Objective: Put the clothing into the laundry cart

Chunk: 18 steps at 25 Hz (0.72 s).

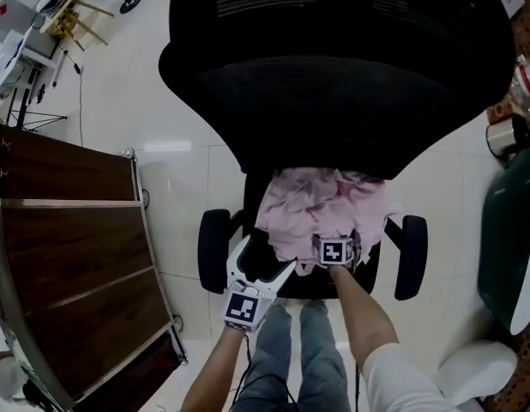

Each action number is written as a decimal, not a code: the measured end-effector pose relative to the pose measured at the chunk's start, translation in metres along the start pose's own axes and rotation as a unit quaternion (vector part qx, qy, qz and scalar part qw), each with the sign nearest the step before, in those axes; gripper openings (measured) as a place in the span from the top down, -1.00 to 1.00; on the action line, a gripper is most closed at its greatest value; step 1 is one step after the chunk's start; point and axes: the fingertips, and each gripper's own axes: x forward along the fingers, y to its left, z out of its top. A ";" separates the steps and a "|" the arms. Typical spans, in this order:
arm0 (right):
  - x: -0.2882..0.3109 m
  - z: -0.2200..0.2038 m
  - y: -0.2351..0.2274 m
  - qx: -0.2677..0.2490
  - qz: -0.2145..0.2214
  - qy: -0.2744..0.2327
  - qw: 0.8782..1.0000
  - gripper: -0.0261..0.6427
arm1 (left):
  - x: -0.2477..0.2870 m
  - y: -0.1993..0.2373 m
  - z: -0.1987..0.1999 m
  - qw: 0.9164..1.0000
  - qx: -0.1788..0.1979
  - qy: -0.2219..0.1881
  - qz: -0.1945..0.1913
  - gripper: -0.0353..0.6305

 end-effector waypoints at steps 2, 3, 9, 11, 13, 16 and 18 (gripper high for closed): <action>-0.002 0.000 -0.005 -0.019 -0.017 -0.001 1.000 -0.78 | 0.000 -0.002 0.002 1.000 -0.003 -0.004 -0.001 -0.43; -0.005 0.000 -0.008 -0.028 -0.017 -0.001 0.999 -0.68 | -0.001 -0.003 0.004 1.000 -0.002 -0.006 -0.003 -0.43; -0.027 0.001 -0.015 -0.003 0.069 -0.005 0.998 0.37 | -0.011 -0.005 0.011 0.999 0.029 -0.002 -0.019 -0.43; -0.044 0.013 -0.010 0.024 0.121 -0.051 0.991 0.45 | -0.015 -0.006 0.020 0.999 0.030 -0.009 -0.016 -0.43; -0.082 0.040 -0.001 0.044 0.163 -0.119 0.979 0.46 | -0.020 -0.008 0.038 1.000 0.019 -0.024 -0.009 -0.43; -0.165 0.083 0.012 0.081 0.208 -0.214 0.951 0.49 | -0.036 -0.011 0.065 0.999 0.016 -0.043 -0.005 -0.43; -0.226 0.110 0.017 0.088 0.227 -0.268 0.932 0.50 | -0.051 -0.014 0.091 0.998 0.015 -0.061 0.000 -0.43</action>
